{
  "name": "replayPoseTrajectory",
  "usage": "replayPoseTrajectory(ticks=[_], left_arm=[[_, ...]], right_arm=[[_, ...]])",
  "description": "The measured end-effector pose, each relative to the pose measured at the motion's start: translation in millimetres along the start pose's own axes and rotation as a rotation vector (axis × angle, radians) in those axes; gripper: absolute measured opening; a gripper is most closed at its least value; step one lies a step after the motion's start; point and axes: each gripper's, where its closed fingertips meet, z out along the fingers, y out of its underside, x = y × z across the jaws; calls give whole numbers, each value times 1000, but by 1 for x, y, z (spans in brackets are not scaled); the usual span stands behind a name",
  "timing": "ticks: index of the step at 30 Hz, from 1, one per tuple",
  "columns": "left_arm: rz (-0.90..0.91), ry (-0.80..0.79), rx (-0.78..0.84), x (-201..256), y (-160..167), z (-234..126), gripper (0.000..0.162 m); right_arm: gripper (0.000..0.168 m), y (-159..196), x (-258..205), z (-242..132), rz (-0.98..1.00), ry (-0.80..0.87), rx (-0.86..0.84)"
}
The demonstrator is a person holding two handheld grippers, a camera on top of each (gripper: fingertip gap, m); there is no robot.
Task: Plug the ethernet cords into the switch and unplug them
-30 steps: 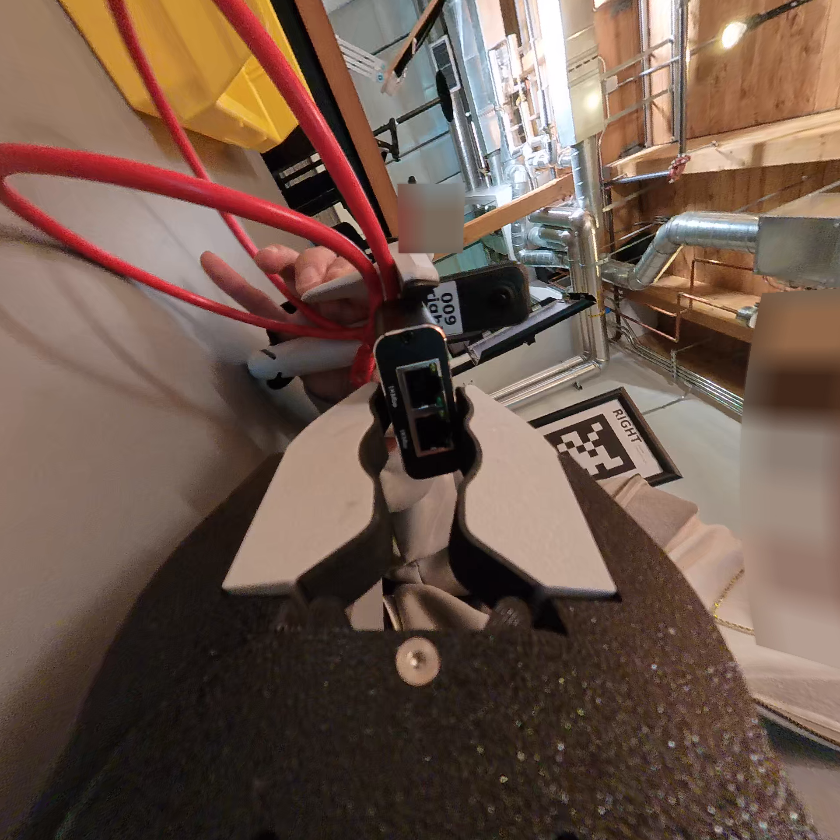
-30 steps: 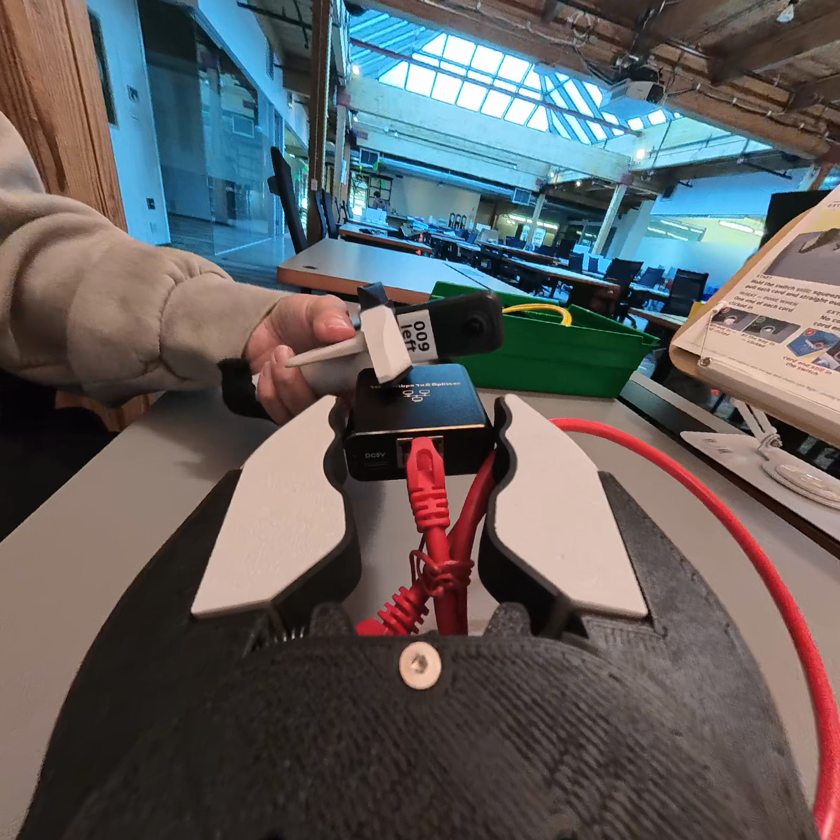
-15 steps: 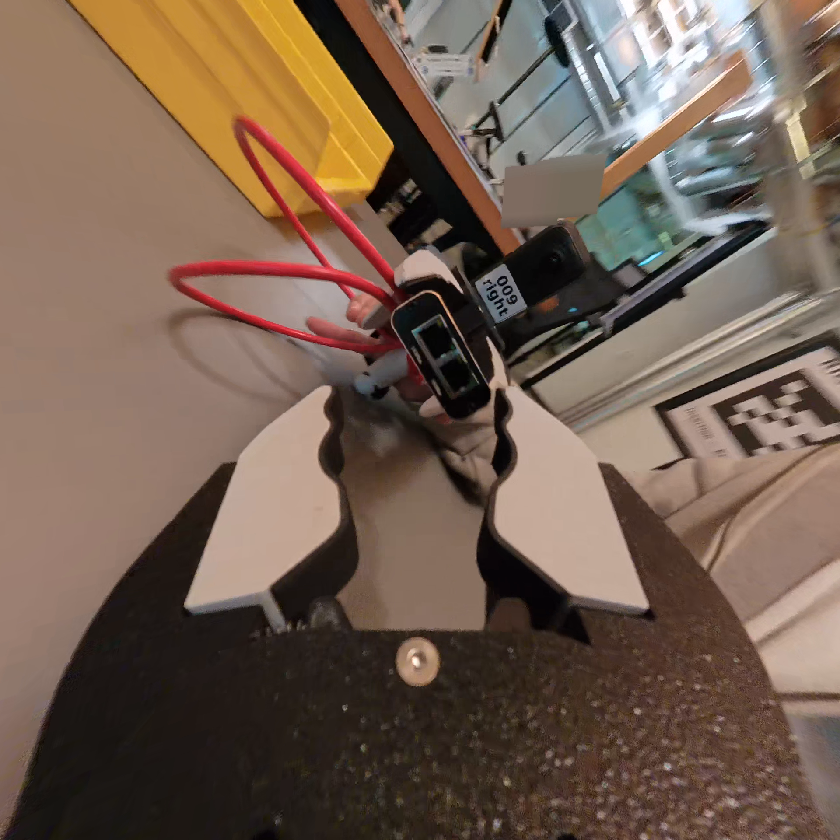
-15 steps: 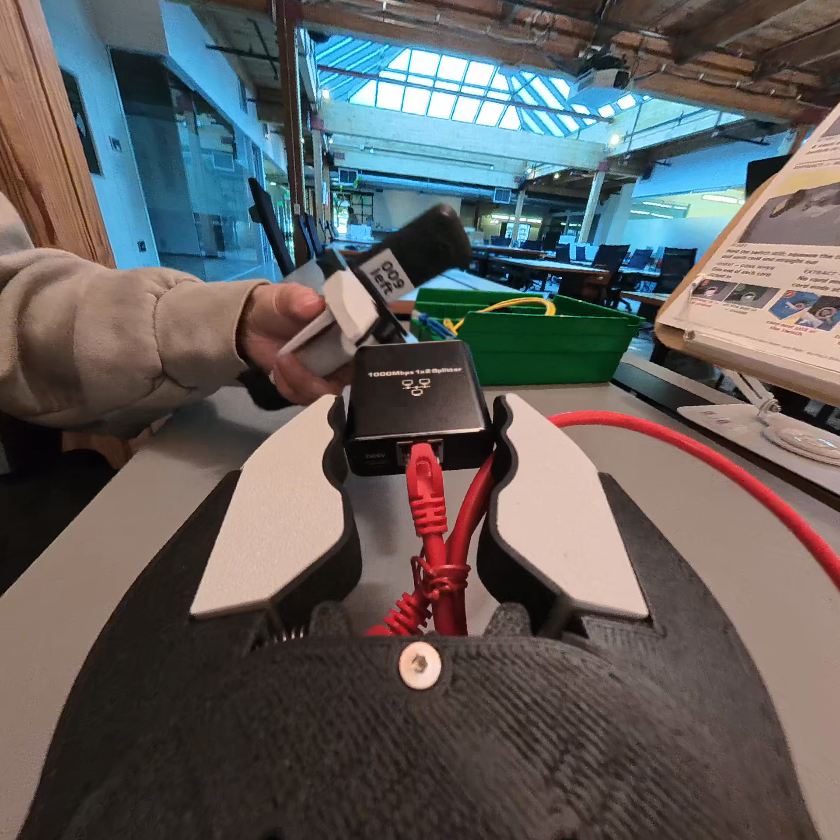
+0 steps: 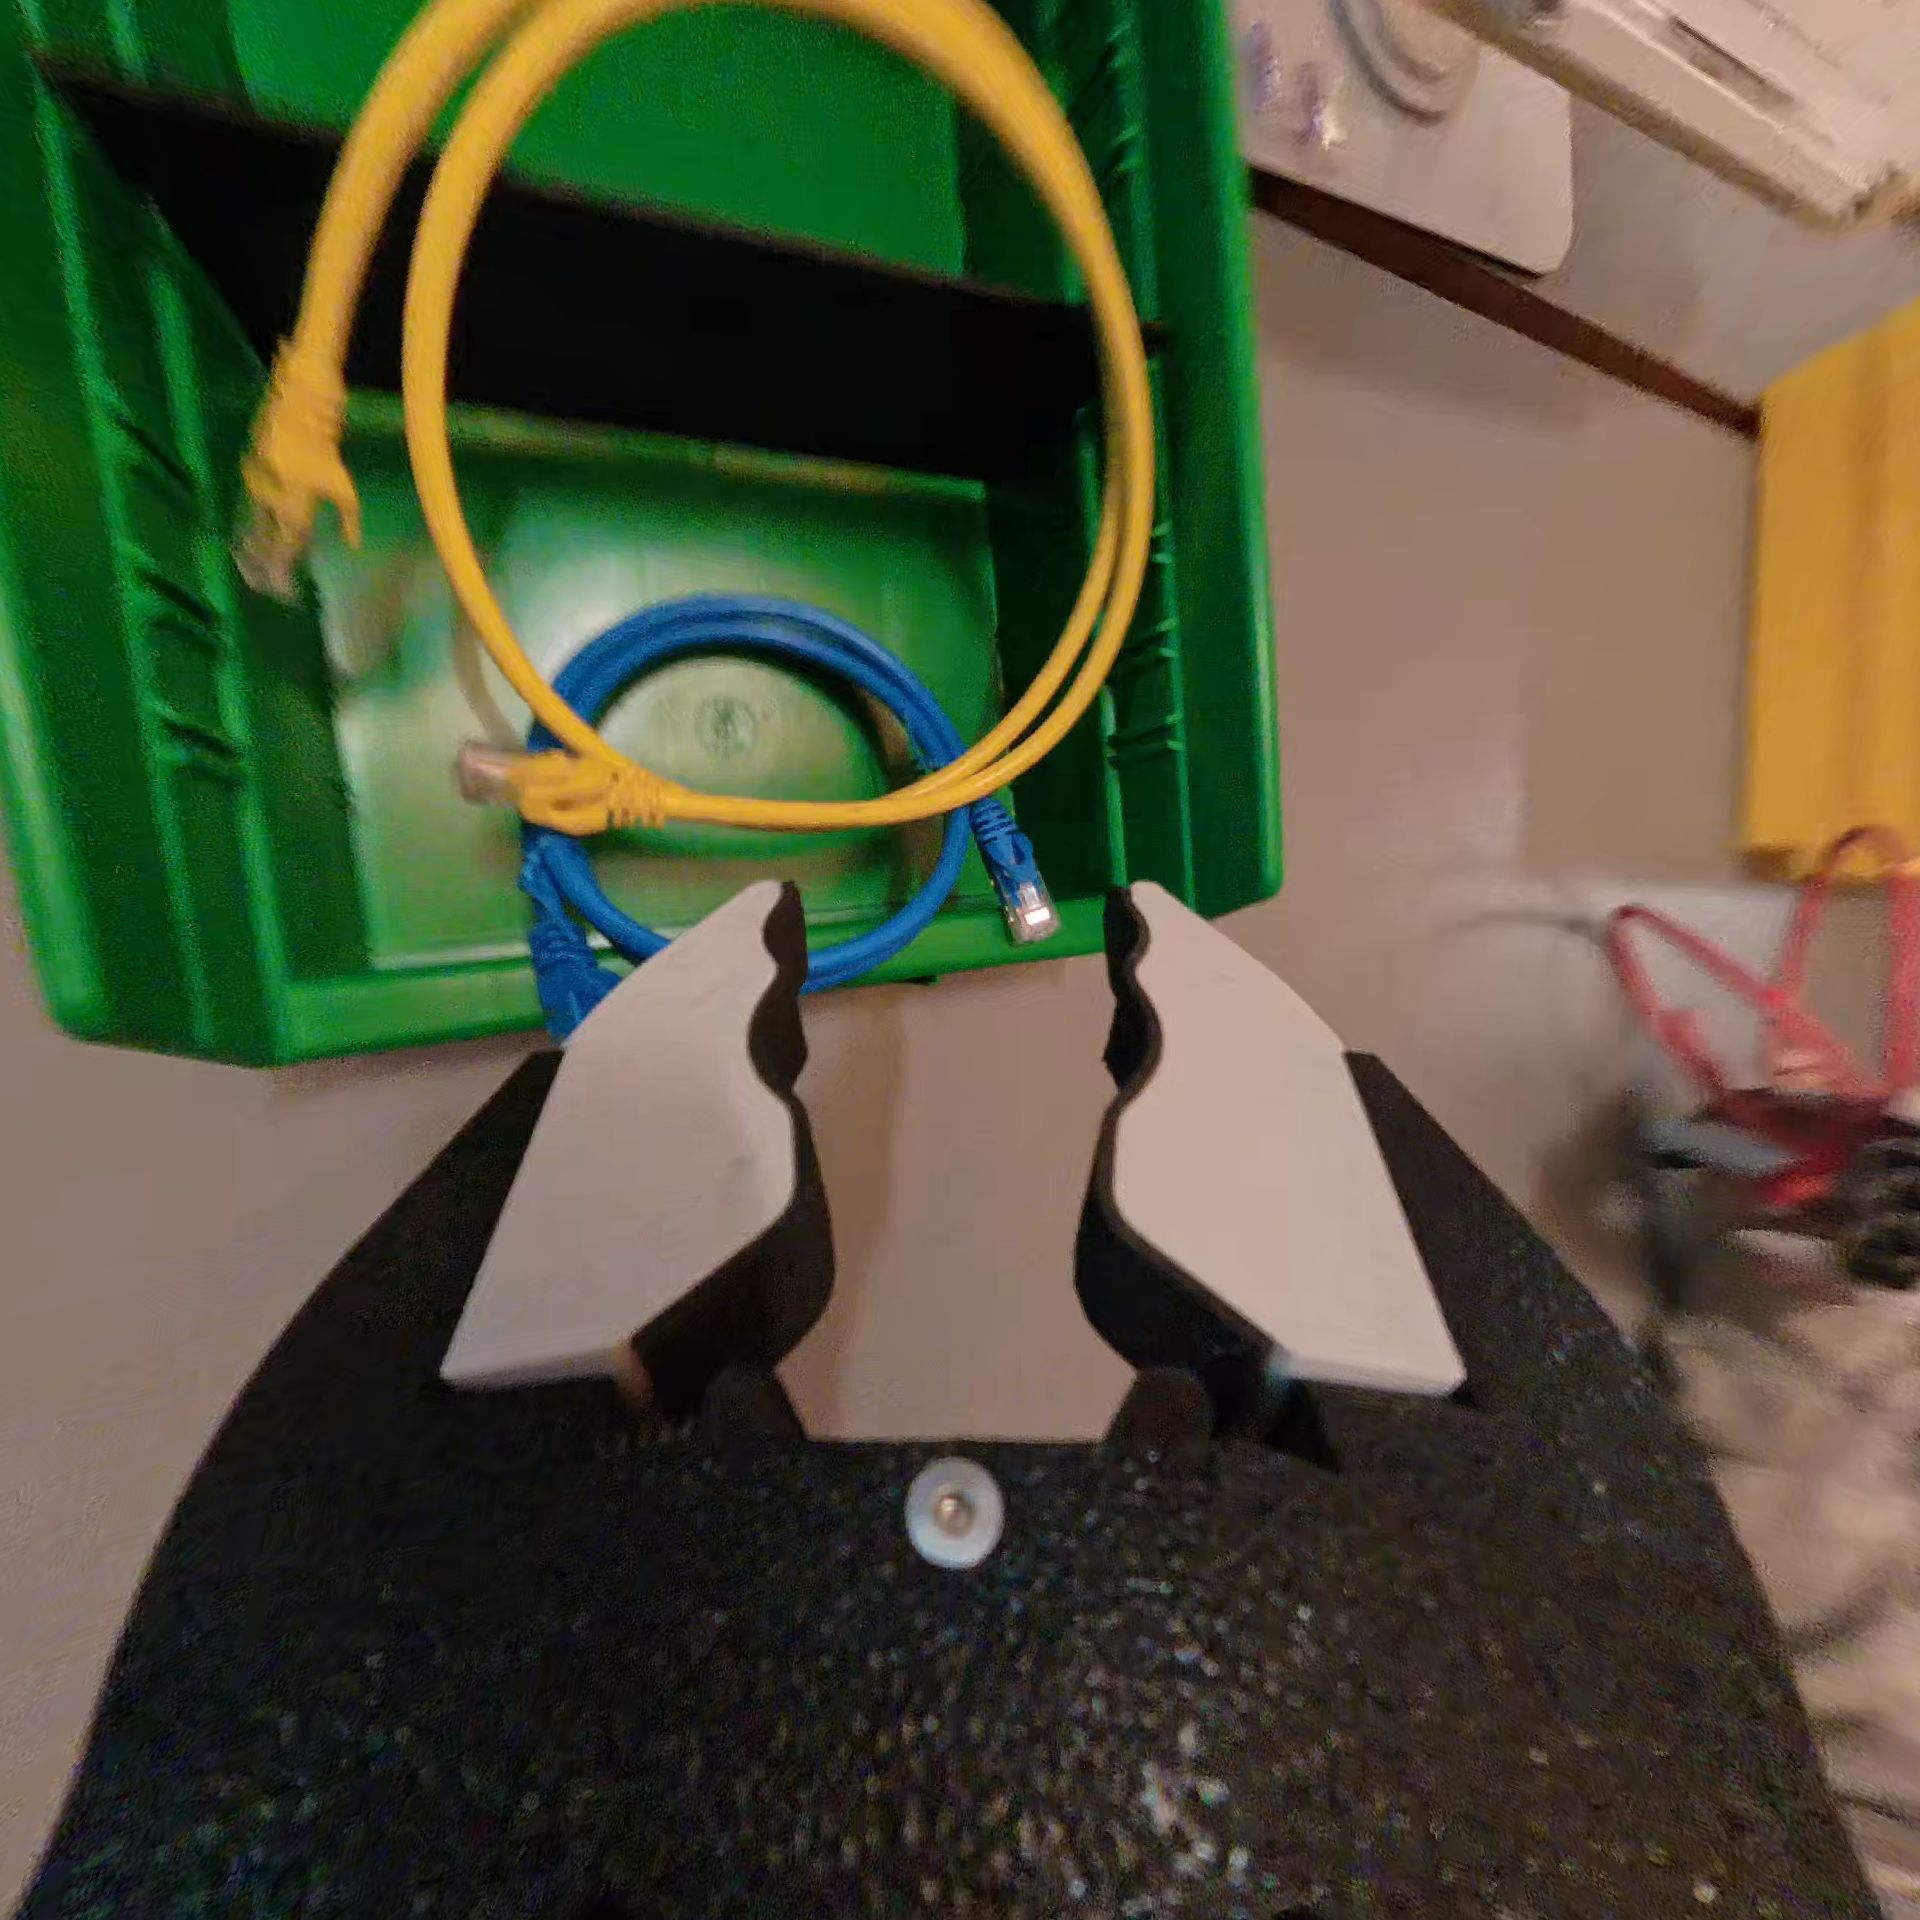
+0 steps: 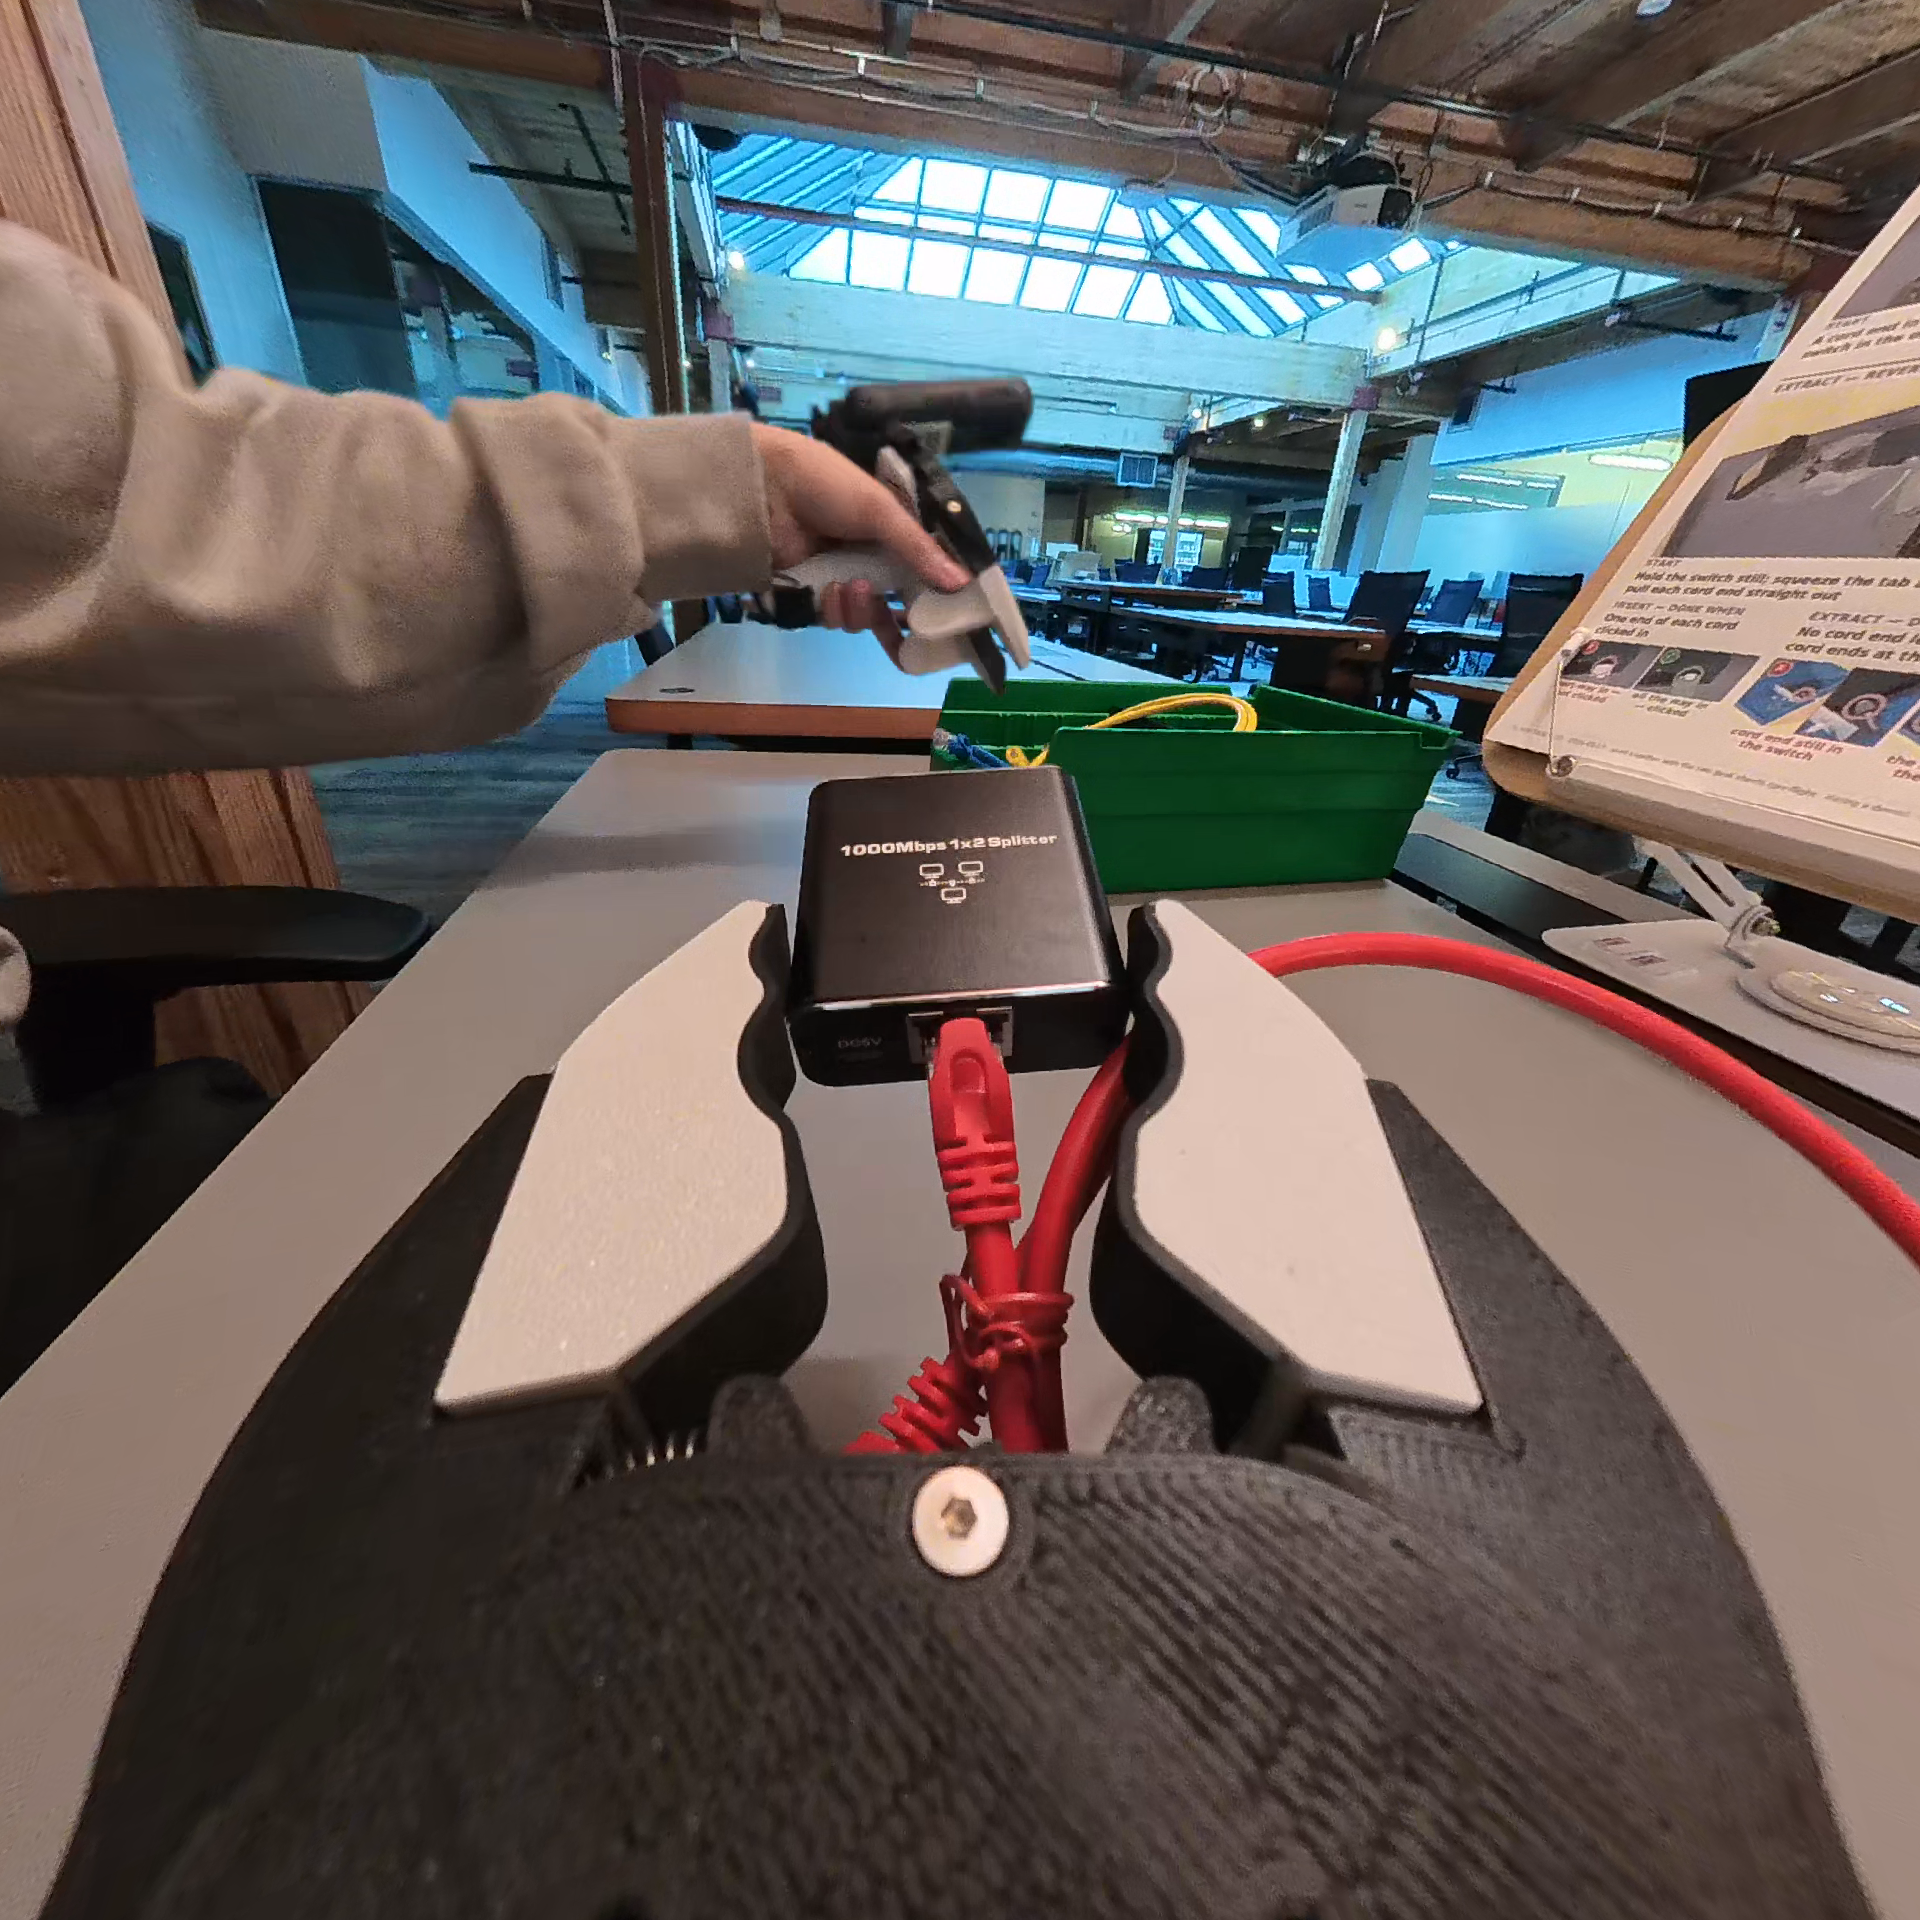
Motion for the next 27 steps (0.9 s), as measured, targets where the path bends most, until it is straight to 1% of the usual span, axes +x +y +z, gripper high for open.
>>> replayPoseTrajectory(ticks=[1, 3, 5, 7, 8, 10, 16, 21, 23, 25, 27], left_arm=[[-110, 43, -45, -5, 0, 8, 57], [-300, 144, -63, -7, -6, 20, 61], [-412, 112, -70, -20, -7, 29, 61], [-470, 53, -92, -31, -4, 33, 62], [-502, 27, -92, -35, -3, 33, 57], [-566, 1, -80, -38, -5, 32, 58], [-651, -174, -89, -43, -4, 44, 48], [-672, -326, -100, -50, 1, 60, 29], [-675, -361, -92, -53, 2, 59, 24], [-665, -385, -85, -57, 4, 57, 14], [-619, -387, -37, -61, -1, 54, 10]], right_arm=[[64, 1, 0, 1, -1, -2, -5], [63, 1, -1, 1, -7, -5, -6], [63, 0, -2, 0, -8, -8, -1], [63, -1, -2, -1, -6, -12, 7], [63, -1, -2, -1, -6, -15, 12], [63, -2, -3, -2, -3, -22, 18], [63, -5, -5, -4, 1, -42, 40], [63, -7, -7, -5, 6, -57, 63], [63, -7, -7, -5, 6, -60, 63], [63, -8, -6, -6, 10, -56, 66], [63, -8, -6, -6, 12, -54, 69]])
